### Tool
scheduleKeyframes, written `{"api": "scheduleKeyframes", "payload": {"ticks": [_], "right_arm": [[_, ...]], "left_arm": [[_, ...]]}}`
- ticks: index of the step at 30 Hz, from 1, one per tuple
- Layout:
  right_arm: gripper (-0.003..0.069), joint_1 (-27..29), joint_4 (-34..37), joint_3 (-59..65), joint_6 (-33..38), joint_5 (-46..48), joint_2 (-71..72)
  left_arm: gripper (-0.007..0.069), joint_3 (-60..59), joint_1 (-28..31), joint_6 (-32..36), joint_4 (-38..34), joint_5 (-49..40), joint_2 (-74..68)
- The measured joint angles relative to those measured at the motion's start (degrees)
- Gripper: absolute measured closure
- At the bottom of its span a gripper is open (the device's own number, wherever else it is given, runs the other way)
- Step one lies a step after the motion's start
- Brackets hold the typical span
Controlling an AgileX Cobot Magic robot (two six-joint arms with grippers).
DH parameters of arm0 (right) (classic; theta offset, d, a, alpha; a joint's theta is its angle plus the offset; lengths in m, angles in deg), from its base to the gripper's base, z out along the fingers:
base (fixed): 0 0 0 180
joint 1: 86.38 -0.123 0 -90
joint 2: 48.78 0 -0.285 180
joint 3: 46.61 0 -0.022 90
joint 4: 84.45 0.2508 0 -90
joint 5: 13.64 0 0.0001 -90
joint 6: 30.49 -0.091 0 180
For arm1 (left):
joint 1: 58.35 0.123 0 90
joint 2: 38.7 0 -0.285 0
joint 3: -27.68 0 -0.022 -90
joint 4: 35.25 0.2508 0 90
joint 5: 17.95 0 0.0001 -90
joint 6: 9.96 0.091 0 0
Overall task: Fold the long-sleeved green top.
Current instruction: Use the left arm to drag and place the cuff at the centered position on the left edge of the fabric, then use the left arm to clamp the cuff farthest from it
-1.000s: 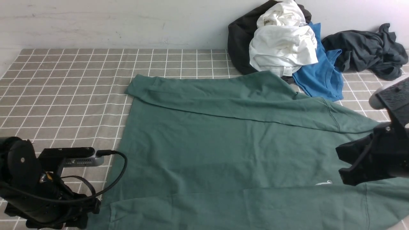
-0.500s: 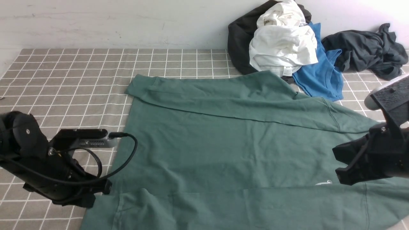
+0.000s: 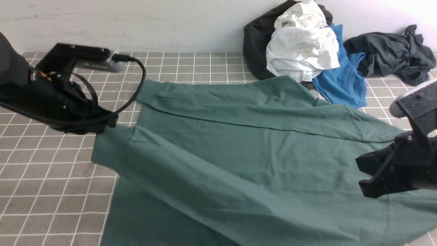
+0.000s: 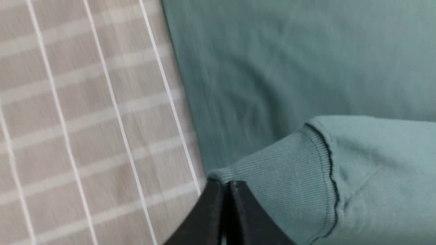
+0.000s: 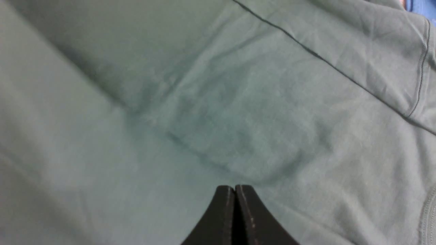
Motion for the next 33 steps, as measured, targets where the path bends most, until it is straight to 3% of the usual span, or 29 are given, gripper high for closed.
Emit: {"api": "scheduleKeyframes", "payload": {"ticks": [6, 10, 13, 17, 23, 26, 33], "right_arm": [[0.0663, 0.0, -0.35, 0.0, -1.79, 0.93, -0.55], [0.0578, 0.0, -2.3, -0.04, -5.48, 1.82, -4.49], [0.0445, 0.0, -3.95, -0.31, -9.66, 1.52, -9.06], [0.034, 0.0, -4.26, -0.5, -11.95, 1.27, -10.59], [0.0305, 0.0, -5.29, -0.54, -12.82, 0.86, -10.59], [0.0303, 0.0, -5.59, -0.54, -12.83, 0.59, -10.59], [0.0302, 0.0, -5.66, -0.54, -12.95, -1.06, -10.59]], "left_arm": [[0.0631, 3.53, 0.0, 0.0, -0.05, 0.09, -1.29], [0.0631, 3.85, 0.0, 0.29, -0.84, 0.15, -3.43], [0.0631, 5.04, 0.0, 1.94, -1.04, 2.38, -6.99], [0.0631, 7.43, 0.0, 4.28, -0.6, 3.82, -12.53], [0.0618, 12.48, 0.1, 3.54, 3.52, 4.11, -21.6], [0.0557, 16.74, 0.44, 2.56, 3.74, 2.81, -25.16], [0.0316, 30.7, 1.49, -0.47, 1.74, 1.26, -35.12]]}}
